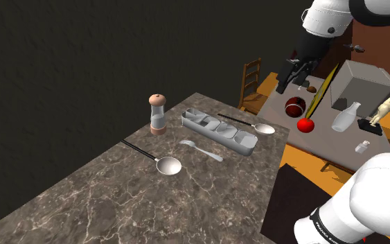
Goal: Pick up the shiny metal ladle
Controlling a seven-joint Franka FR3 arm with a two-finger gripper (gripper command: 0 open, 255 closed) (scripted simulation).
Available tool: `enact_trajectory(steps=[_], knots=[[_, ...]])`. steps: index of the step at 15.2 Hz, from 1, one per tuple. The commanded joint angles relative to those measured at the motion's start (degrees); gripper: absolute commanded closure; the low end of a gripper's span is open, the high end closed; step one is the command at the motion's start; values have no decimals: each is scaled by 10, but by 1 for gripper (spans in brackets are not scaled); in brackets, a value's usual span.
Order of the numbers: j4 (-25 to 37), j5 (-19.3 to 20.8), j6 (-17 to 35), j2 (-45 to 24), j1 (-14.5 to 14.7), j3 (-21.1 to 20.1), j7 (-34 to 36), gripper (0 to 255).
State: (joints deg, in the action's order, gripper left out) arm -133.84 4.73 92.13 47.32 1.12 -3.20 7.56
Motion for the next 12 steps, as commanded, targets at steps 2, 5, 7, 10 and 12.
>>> enact_trajectory(steps=[2,5,7,10,12], knots=[[-5,-5,16,-11,4,-4,3,0],[-15,-20,63,-49,16,-16,10,0],[-19,-29,95,-76,23,-24,14,0],[-20,-41,141,-121,34,-38,20,0],[-18,-48,170,-153,41,-47,23,0]])
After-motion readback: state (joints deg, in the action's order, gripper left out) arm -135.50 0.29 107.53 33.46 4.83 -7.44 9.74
